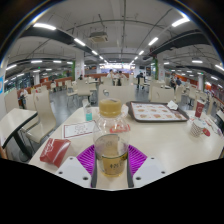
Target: Pour water
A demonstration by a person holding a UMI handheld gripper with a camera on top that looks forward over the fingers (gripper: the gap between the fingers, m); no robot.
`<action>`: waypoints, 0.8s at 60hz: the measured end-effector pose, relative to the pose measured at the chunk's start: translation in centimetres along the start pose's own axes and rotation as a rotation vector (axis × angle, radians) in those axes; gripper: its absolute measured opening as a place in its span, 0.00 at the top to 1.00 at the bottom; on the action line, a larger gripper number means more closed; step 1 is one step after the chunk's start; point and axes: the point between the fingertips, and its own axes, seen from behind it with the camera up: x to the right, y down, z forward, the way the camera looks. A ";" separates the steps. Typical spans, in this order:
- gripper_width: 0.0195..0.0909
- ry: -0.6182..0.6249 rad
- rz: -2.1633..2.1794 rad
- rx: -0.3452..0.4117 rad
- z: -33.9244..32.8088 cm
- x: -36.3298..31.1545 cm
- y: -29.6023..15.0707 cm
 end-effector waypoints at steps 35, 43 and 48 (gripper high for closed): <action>0.74 -0.330 0.803 0.112 -2.8 10.9 -18.6; 0.74 -0.423 1.204 0.088 -1.4 18.1 -20.4; 0.74 -0.455 1.427 0.073 1.2 23.1 -19.1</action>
